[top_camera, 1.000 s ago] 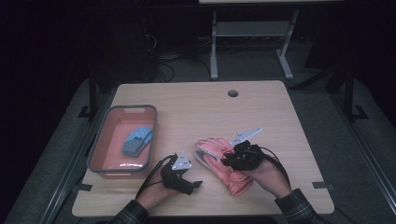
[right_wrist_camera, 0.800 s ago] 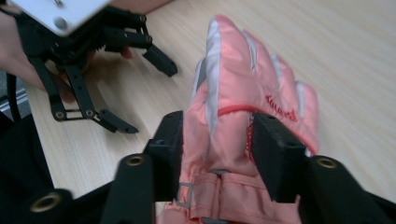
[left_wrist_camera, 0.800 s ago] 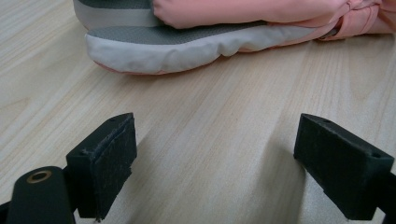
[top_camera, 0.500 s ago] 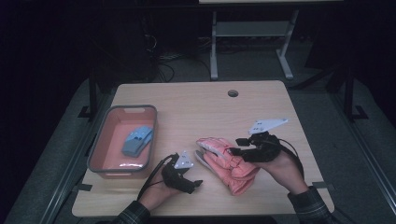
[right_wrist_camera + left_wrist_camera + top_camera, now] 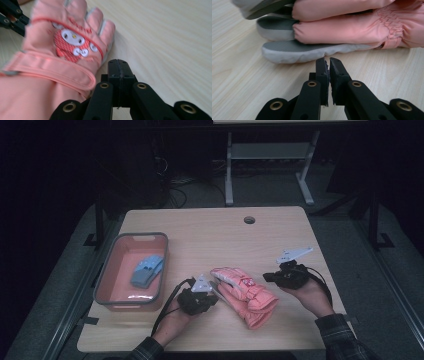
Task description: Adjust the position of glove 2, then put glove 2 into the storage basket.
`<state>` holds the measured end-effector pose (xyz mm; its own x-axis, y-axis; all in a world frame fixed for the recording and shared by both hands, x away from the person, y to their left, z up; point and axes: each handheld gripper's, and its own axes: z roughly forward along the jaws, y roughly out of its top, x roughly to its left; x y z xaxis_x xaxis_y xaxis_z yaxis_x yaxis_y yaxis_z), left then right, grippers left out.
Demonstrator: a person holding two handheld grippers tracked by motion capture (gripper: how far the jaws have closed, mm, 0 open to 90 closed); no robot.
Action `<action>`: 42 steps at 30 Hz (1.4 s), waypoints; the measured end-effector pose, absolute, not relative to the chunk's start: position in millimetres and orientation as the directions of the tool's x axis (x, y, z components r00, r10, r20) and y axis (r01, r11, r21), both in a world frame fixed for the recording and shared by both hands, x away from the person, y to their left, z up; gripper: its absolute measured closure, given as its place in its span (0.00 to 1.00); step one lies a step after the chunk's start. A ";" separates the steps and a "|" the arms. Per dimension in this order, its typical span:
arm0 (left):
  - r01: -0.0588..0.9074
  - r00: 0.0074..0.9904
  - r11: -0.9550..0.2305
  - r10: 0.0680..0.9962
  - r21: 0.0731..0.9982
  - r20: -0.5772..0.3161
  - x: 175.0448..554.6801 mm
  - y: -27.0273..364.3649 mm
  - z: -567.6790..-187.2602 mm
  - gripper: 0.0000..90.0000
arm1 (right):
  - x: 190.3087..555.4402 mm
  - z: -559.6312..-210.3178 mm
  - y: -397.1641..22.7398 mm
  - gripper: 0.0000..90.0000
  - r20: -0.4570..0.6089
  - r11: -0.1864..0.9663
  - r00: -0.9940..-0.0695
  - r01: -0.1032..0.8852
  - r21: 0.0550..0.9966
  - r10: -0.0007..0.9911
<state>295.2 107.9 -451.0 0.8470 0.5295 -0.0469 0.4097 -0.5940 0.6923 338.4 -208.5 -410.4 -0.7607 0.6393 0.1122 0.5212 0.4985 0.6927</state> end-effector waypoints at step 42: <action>0.470 0.807 -0.523 0.580 0.711 -0.108 363.6 98.9 -415.9 0.82 | 288.4 -394.7 -161.5 1.00 0.138 0.521 -0.883 0.384 0.762 0.449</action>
